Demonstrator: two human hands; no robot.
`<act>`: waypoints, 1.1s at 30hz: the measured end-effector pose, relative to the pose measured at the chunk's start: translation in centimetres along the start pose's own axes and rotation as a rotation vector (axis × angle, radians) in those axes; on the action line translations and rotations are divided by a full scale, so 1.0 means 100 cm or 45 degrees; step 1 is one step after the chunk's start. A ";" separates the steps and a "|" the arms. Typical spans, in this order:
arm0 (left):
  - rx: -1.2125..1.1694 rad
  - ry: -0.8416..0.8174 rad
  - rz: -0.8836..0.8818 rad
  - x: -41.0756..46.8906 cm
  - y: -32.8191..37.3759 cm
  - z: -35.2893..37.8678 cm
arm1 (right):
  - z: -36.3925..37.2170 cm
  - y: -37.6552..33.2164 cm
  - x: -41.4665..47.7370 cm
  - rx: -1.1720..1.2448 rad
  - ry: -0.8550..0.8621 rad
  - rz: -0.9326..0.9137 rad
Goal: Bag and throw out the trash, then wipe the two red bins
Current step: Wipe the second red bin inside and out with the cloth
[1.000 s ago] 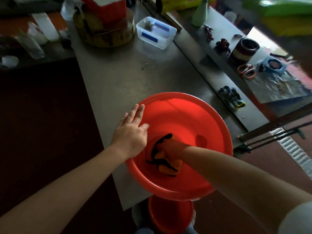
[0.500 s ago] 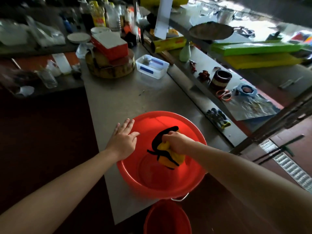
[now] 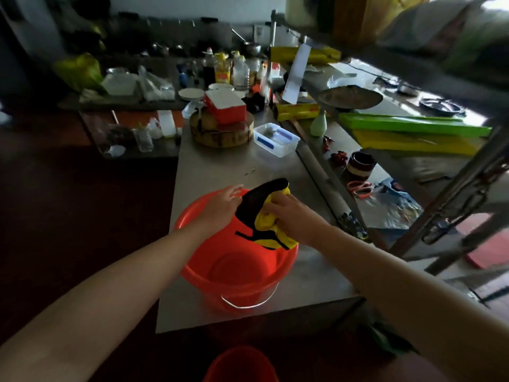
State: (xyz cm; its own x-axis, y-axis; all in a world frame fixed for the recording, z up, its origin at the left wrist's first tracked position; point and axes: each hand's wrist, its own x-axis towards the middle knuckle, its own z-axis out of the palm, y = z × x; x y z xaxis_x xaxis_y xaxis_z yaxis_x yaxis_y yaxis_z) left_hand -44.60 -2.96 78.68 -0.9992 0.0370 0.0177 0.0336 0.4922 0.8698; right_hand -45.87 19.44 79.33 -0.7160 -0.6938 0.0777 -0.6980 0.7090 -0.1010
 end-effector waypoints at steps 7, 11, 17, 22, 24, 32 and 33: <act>-0.688 -0.269 -0.159 -0.025 0.039 0.023 | 0.002 -0.014 -0.046 -0.339 0.074 -0.271; -0.689 -0.440 -0.092 -0.031 0.035 0.019 | 0.005 -0.026 -0.056 -0.437 0.247 -0.319; -0.408 -0.196 -0.070 -0.041 0.007 0.006 | 0.020 -0.053 -0.056 -0.481 0.165 -0.352; -0.329 -0.078 -0.099 -0.050 -0.019 -0.018 | 0.032 -0.069 -0.056 -0.304 0.203 -0.302; -0.390 -0.115 -0.099 -0.054 -0.023 -0.024 | 0.030 -0.072 -0.056 -0.075 0.254 -0.122; -0.522 -0.329 -0.045 -0.069 0.001 -0.013 | -0.008 -0.057 -0.045 0.787 0.025 0.621; -0.535 -0.347 -0.043 -0.071 0.005 -0.009 | -0.012 -0.053 -0.044 0.809 -0.049 0.659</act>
State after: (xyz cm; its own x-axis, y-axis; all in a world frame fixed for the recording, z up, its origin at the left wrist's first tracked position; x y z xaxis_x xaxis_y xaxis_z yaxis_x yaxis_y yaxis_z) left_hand -37.47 -3.81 79.40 -0.9552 0.2805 -0.0947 -0.0672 0.1060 0.9921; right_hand -39.04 18.88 80.71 -0.9361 -0.3102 -0.1657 -0.1294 0.7418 -0.6580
